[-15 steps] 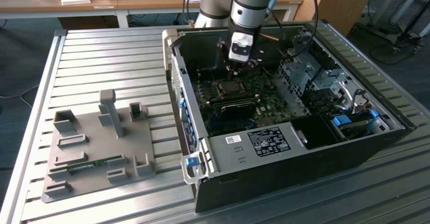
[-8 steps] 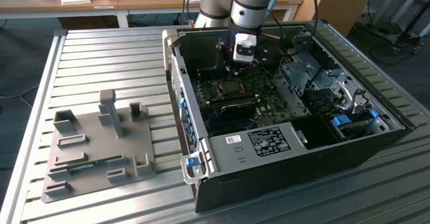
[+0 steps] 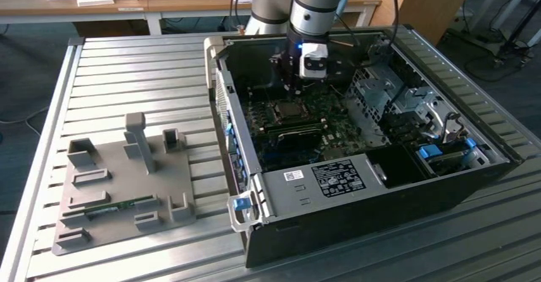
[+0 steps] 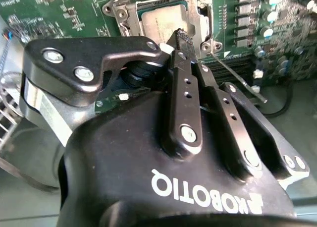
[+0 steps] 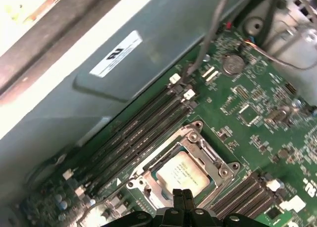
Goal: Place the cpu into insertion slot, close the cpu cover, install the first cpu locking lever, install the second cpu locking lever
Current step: 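Close the cpu cover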
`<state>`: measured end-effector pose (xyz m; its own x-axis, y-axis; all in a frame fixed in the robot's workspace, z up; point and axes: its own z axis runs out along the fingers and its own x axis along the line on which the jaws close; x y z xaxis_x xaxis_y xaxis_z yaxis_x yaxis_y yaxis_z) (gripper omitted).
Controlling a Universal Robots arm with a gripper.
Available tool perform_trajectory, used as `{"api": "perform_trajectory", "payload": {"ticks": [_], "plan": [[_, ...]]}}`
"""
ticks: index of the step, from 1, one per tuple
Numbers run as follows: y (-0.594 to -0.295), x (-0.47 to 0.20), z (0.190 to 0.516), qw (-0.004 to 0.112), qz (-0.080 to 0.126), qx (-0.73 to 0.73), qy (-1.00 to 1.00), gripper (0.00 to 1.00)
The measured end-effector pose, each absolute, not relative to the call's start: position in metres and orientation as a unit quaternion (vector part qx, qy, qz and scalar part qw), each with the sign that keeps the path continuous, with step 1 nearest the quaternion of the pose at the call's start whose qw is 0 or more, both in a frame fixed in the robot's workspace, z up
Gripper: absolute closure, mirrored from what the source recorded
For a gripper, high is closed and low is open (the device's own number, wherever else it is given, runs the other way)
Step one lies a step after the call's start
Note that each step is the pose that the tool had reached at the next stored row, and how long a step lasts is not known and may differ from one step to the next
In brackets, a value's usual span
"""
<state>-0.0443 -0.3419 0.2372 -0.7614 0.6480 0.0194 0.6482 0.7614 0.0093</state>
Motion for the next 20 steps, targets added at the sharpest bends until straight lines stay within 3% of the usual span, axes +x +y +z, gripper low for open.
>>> {"api": "perform_trajectory", "payload": {"ticks": [20], "plan": [[-0.3419,-0.0443,0.2372,0.009,-0.007,-0.203,-0.979,0.89]]}}
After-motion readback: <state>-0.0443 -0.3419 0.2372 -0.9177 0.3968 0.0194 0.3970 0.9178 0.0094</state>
